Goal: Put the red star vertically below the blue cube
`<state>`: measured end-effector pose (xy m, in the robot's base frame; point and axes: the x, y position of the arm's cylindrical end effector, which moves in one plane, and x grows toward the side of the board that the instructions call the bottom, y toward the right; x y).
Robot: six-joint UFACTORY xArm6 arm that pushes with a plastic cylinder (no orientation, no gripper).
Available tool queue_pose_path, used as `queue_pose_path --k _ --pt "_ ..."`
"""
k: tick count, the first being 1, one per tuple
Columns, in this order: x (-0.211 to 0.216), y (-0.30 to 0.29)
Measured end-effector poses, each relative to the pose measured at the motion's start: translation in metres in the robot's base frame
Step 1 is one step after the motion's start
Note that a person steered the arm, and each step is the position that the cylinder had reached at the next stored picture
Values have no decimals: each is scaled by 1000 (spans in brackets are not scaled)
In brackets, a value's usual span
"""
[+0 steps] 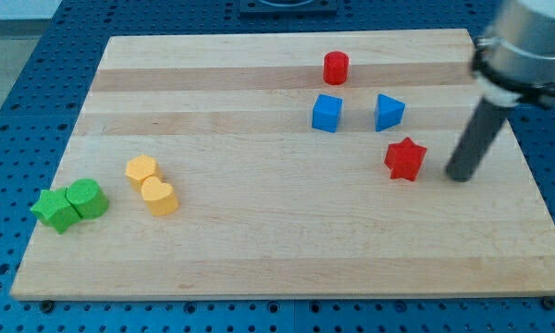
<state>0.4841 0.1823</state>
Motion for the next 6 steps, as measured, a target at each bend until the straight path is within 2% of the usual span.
queue_pose_path --k 1,2,3,6 --pt "-17 -40" --pt "-16 -15" --pt "-30 -67" --pt "-33 -237"
